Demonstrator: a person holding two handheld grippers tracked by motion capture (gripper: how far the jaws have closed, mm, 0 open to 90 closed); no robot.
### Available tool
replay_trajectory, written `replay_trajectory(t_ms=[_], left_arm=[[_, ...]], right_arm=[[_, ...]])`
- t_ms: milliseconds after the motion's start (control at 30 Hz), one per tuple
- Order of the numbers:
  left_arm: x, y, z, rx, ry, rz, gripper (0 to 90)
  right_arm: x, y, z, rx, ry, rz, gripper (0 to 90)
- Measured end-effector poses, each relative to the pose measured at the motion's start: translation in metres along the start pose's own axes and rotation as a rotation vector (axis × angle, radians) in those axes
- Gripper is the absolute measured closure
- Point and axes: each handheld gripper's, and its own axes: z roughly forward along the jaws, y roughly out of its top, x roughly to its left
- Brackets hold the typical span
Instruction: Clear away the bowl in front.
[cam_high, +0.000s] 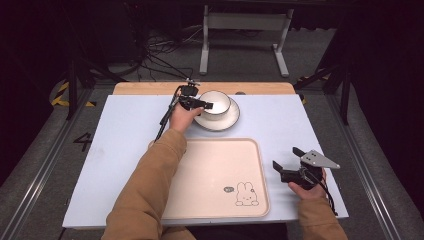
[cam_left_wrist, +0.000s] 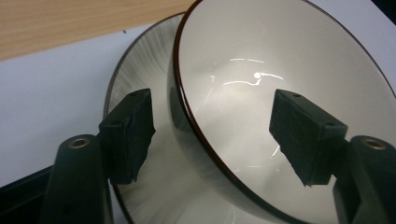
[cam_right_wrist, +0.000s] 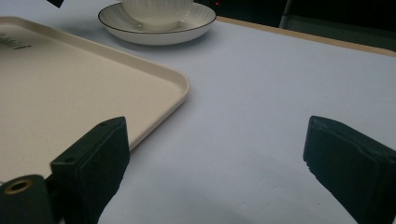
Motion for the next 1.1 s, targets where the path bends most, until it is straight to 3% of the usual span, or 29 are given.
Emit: replay_trajectory(t_ms=[167, 300, 533, 700, 1100], left_arm=[[-0.004, 0.001, 0.004, 0.009, 0.005, -0.011, 37.2], [-0.006, 0.001, 0.006, 0.020, 0.035, -0.007, 42.6], [-0.003, 0.001, 0.006, 0.045, 0.051, -0.053, 56.4], [-0.003, 0.002, 0.007, 0.049, 0.055, -0.088, 59.2], [-0.013, 0.005, 0.007, 0.052, 0.107, -0.094, 76.1]], right_arm=[[0.001, 0.000, 0.001, 0.006, 0.002, -0.006, 7.8], [0.000, 0.000, 0.000, 0.001, 0.003, -0.004, 7.8], [0.001, 0.000, 0.000, 0.004, 0.003, -0.006, 7.9], [0.001, 0.000, 0.000, 0.004, 0.003, -0.006, 7.8], [0.000, 0.000, 0.000, 0.004, 0.005, -0.005, 7.8]])
